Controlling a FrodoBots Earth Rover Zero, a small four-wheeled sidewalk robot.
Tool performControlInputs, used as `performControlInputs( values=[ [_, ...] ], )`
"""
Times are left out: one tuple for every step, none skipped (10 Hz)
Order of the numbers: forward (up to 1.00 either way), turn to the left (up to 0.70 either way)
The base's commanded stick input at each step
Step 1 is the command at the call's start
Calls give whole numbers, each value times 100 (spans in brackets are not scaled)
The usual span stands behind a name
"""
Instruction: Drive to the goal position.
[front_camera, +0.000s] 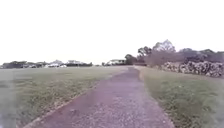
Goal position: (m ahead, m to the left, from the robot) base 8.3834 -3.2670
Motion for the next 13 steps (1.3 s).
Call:
performControlInputs(
  values=[
    [85,0],
    [85,-11],
    [85,-27],
    [85,-34],
    [85,-34],
    [85,-34],
    [85,-34],
    [85,-34],
    [85,-34],
    [85,0],
    [85,0],
    [85,0],
    [85,0]
  ],
)
